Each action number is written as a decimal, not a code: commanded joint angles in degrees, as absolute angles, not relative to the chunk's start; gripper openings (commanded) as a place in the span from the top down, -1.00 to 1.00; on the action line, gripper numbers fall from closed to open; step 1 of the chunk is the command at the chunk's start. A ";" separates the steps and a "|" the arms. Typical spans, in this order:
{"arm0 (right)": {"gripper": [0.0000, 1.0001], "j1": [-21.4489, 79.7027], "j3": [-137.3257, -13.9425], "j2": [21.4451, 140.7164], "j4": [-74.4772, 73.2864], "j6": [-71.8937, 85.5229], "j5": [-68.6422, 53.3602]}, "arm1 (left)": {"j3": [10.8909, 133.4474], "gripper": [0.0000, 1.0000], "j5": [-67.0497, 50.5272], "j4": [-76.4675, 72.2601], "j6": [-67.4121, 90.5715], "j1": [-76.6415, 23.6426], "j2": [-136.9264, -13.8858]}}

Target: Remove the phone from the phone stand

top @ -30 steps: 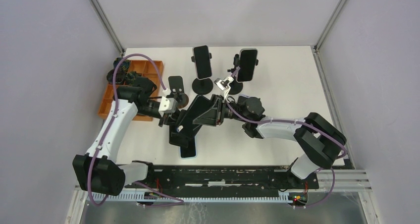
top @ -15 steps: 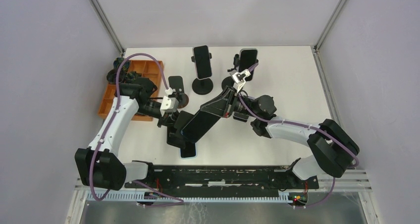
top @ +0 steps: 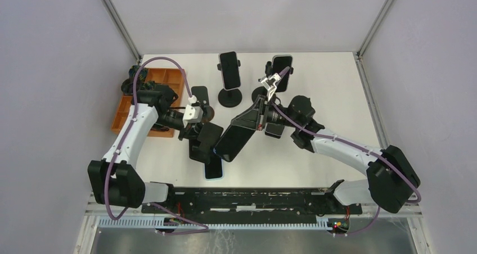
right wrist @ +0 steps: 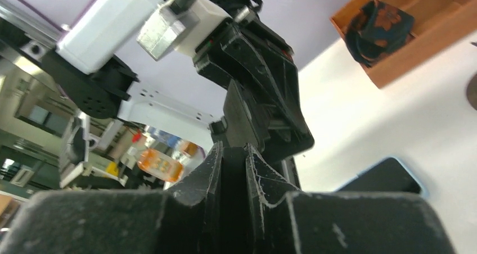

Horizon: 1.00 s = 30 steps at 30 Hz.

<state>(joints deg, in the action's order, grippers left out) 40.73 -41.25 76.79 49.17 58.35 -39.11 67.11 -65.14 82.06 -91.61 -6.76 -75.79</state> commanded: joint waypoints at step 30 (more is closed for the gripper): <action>0.93 43.23 -64.91 110.46 2.07 24.20 -43.55 | 72.97 0.96 -68.19 82.56 -93.79 -0.44 -75.67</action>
<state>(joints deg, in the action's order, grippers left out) 43.03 -61.19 107.96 3.53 28.18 -46.54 71.29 -63.79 80.84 -91.61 -0.71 -77.23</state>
